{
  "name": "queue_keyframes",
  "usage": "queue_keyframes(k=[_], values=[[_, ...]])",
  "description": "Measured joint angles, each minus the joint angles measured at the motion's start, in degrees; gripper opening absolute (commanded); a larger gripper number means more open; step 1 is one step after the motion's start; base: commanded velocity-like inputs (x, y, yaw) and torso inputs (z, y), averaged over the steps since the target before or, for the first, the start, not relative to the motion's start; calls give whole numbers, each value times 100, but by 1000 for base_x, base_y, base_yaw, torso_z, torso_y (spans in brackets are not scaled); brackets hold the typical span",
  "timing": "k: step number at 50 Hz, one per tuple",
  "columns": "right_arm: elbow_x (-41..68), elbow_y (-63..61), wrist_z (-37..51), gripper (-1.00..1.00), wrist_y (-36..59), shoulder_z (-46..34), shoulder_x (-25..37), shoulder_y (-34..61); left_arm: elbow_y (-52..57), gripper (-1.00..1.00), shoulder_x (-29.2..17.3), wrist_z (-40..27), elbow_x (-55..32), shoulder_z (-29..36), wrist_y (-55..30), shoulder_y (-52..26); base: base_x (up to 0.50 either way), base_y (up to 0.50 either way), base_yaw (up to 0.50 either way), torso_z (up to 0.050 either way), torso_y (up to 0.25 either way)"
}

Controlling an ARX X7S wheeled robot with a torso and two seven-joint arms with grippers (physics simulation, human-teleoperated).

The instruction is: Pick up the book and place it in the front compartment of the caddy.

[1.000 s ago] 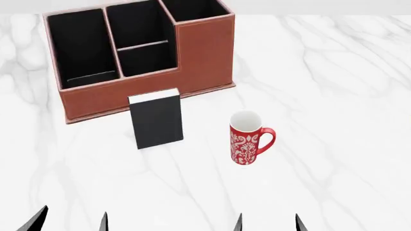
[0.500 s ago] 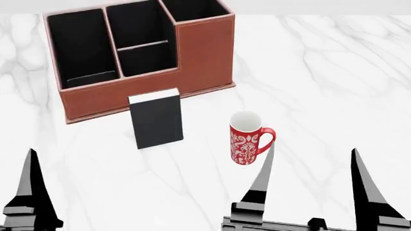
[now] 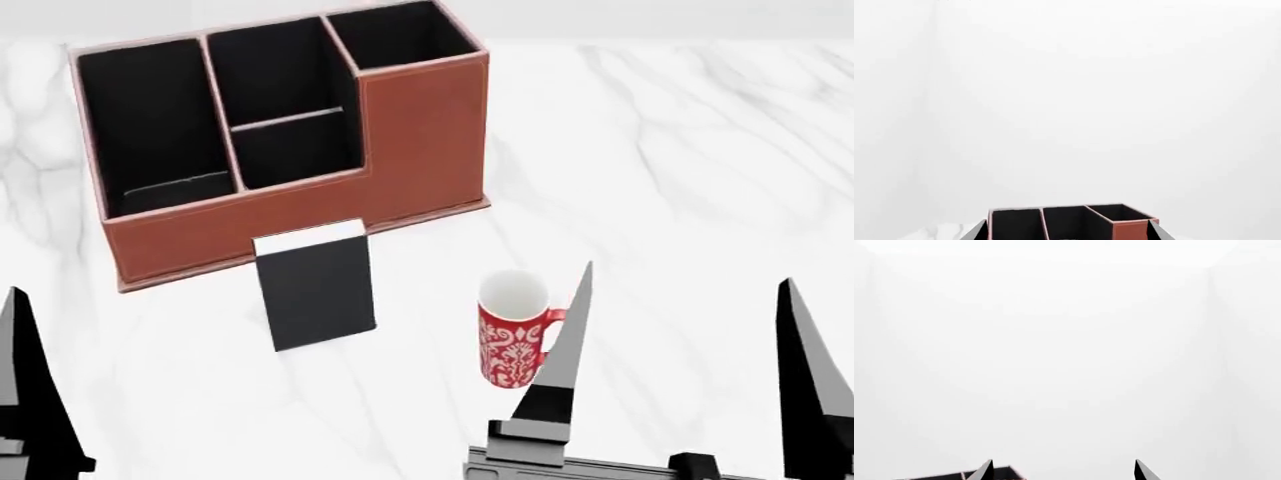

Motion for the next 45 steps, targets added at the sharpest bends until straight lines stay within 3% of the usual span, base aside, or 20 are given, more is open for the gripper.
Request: queue_keyframes(k=[45], values=[[218, -166, 265, 100, 119, -112, 288, 58, 322, 100, -322, -253, -51, 258, -100, 40, 500, 0, 0, 0, 1]])
